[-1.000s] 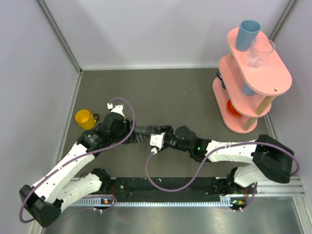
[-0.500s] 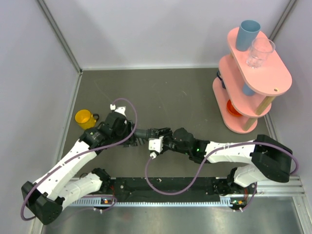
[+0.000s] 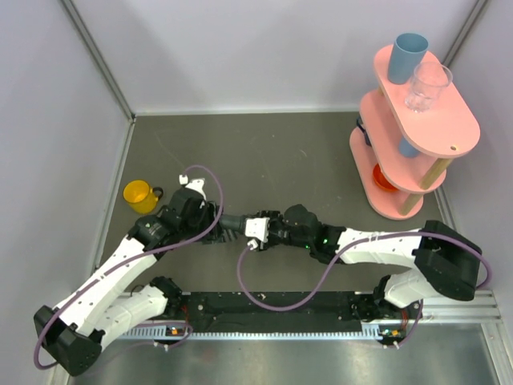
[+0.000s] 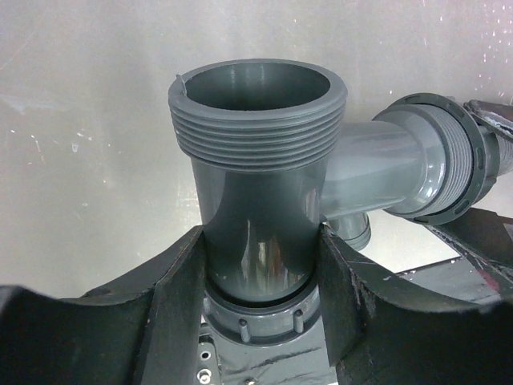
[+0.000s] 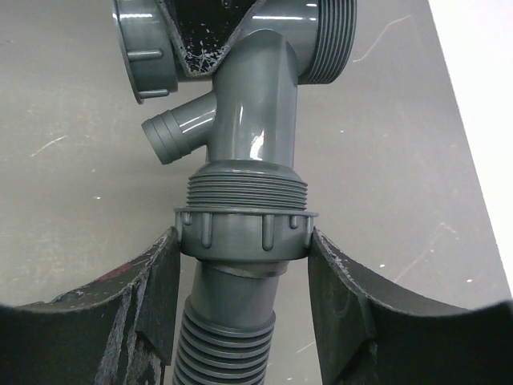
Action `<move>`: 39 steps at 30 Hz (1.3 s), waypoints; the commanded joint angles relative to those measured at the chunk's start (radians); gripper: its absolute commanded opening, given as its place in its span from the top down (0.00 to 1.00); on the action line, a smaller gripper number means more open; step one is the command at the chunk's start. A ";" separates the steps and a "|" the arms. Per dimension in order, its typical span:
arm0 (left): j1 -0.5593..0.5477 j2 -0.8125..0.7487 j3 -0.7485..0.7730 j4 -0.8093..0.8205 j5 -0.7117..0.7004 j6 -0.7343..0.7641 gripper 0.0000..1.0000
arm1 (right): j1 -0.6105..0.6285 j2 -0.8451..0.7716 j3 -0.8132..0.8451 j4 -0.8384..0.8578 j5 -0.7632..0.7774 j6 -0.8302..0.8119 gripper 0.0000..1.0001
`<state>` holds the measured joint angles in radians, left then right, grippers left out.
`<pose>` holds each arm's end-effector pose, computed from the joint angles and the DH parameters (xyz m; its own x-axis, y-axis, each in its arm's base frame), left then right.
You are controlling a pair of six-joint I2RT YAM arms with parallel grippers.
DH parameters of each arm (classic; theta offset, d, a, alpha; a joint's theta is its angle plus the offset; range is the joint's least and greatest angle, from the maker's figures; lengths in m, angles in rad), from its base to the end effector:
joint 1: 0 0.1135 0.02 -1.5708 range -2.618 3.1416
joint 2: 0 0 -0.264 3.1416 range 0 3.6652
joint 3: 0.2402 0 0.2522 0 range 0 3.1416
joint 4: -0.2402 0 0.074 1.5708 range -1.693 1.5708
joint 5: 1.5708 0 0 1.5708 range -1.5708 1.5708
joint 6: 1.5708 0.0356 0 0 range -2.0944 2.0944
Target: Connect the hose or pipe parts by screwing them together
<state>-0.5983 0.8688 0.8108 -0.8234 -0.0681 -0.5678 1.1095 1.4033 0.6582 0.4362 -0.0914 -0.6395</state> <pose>0.1395 -0.0922 0.2763 -0.8205 -0.0900 -0.5645 0.1007 0.9493 -0.2978 0.1311 0.2710 0.2185 0.4467 -0.4365 -0.7810 -0.8273 0.1307 -0.5463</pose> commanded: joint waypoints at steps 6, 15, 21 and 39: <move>-0.024 -0.063 -0.070 0.288 0.313 0.003 1.00 | -0.080 -0.017 0.124 0.144 -0.211 0.185 1.00; -0.024 -0.117 -0.121 0.385 0.387 -0.030 1.00 | -0.163 -0.043 0.063 0.257 -0.309 0.302 1.00; -0.024 -0.128 -0.171 0.467 0.435 -0.020 1.00 | -0.200 -0.059 0.044 0.283 -0.355 0.337 1.00; -0.024 -0.198 -0.335 0.849 0.470 0.043 1.00 | -0.356 -0.050 0.086 0.314 -0.620 0.696 1.00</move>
<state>-0.5755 0.7063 0.5045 -0.2955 0.0750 -0.4942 0.7578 1.3762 0.6540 0.4503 -0.6106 -0.1131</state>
